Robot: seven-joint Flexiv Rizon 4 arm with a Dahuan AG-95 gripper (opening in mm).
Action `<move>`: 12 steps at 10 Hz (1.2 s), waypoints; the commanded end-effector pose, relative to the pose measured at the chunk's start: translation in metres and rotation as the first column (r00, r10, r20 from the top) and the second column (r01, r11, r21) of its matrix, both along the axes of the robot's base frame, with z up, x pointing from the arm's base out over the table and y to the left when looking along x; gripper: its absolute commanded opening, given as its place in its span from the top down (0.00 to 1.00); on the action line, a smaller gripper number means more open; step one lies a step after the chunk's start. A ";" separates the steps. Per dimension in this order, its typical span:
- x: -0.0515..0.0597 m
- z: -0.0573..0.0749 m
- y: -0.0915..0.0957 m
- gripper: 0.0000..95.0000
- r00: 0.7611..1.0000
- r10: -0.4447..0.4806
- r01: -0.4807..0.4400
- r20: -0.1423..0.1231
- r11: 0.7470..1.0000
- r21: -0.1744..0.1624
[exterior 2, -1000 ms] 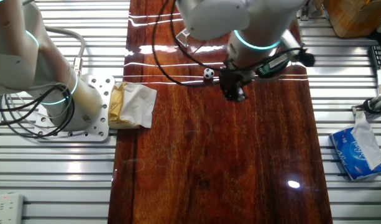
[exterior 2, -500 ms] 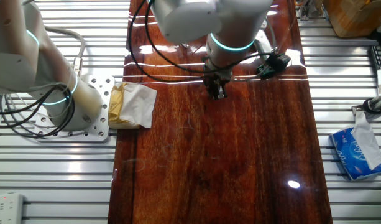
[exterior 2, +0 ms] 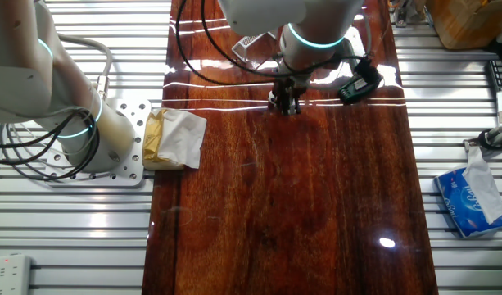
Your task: Push the soccer ball into the goal
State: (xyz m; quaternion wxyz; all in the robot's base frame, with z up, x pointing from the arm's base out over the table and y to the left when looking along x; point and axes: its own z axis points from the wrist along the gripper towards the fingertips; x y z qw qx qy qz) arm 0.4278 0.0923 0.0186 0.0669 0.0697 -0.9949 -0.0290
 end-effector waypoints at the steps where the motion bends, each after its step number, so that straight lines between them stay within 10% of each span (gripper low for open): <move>1: 0.002 0.000 0.008 1.00 0.998 -0.057 0.057 -0.005 0.998 0.027; 5: 0.003 0.002 0.030 1.00 0.970 -0.240 0.243 -0.042 0.966 0.086; 12: -0.003 0.016 0.007 1.00 0.990 -0.138 0.140 -0.043 0.989 0.046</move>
